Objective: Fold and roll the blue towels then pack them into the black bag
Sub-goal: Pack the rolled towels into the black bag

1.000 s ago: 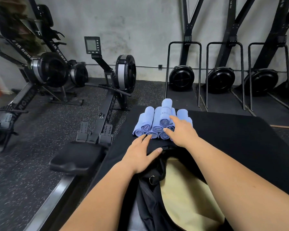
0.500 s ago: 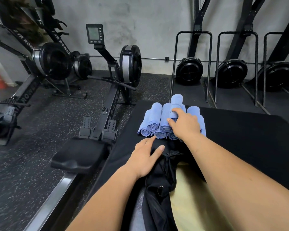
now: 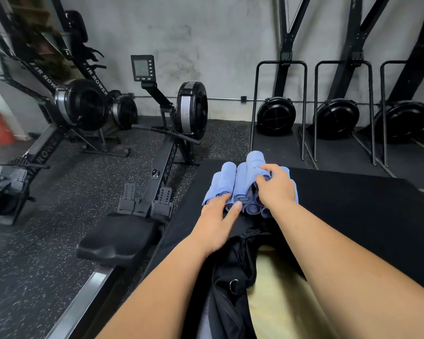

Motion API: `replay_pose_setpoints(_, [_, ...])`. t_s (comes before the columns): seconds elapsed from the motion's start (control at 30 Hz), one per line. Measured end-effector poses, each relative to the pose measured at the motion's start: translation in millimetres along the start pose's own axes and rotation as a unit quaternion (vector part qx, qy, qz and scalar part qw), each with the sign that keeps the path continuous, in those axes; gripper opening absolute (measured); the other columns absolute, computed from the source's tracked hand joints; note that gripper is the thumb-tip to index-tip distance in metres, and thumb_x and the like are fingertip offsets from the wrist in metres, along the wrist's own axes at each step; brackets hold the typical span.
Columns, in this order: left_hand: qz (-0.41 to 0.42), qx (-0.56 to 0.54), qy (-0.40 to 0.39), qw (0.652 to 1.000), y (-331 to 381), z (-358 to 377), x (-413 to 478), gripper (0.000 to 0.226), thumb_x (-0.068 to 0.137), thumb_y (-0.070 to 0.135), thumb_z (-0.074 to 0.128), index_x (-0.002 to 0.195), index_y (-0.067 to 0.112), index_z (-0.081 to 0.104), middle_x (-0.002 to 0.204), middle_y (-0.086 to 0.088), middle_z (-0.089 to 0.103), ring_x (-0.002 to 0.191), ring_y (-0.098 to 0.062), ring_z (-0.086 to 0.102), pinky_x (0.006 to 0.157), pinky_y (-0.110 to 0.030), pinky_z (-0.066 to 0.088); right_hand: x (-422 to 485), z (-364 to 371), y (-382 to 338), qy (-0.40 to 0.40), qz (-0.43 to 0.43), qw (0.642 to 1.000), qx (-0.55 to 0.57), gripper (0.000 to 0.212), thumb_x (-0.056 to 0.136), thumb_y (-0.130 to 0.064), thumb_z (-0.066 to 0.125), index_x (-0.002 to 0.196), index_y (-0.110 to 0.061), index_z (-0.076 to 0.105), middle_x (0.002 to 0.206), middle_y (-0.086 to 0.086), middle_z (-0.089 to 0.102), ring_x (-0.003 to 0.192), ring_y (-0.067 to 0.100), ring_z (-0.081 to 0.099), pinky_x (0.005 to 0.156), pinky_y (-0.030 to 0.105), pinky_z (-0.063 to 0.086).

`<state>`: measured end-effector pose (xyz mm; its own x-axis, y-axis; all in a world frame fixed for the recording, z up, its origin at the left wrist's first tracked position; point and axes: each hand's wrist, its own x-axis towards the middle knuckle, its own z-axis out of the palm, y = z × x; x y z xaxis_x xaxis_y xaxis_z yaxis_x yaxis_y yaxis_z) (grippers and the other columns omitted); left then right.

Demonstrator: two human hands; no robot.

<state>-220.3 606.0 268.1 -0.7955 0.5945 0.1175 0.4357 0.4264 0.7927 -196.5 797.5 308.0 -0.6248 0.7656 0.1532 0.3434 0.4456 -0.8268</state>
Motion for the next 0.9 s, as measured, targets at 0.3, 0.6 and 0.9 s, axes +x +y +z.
replay_pose_setpoints(0.3, [-0.075, -0.175, 0.034, 0.981, 52.0, -4.7, 4.1, 0.040, 0.097, 0.056, 0.045, 0.101, 0.021, 0.065, 0.111, -0.010, 0.073, 0.104, -0.026, 0.067, 0.105, -0.047, 0.050, -73.6, -54.1, -4.7, -0.069, -0.077, 0.993, 0.064, 0.027, 0.098, -0.024, 0.065, 0.120, -0.039, 0.071, 0.086, -0.017, 0.061, 0.078, -0.007, 0.058, 0.065, 0.007, 0.038])
replay_pose_setpoints(0.6, [-0.127, -0.375, 0.032, 0.917, 80.8, -9.3, -48.5, 0.021, 0.108, 0.027, 0.052, 0.129, 0.026, 0.052, 0.112, -0.008, 0.072, 0.084, -0.018, 0.073, 0.076, -0.034, 0.062, -148.5, -82.5, 3.0, -0.115, -0.112, 0.983, 0.083, 0.024, 0.093, -0.023, 0.069, 0.112, -0.038, 0.067, 0.083, -0.011, 0.065, 0.070, -0.007, 0.058, 0.065, 0.009, 0.041])
replay_pose_setpoints(0.9, [-0.124, -0.332, -0.034, 0.935, 75.5, -4.6, -104.0, 0.077, 0.089, 0.013, 0.068, 0.155, 0.041, 0.040, 0.098, -0.010, 0.071, 0.081, -0.024, 0.067, 0.081, -0.040, 0.061, -183.1, -112.8, 20.0, -0.267, -0.074, 0.955, 0.109, 0.008, 0.093, -0.032, 0.068, 0.095, -0.026, 0.064, 0.080, -0.003, 0.057, 0.076, 0.011, 0.050, 0.080, 0.035, 0.043])
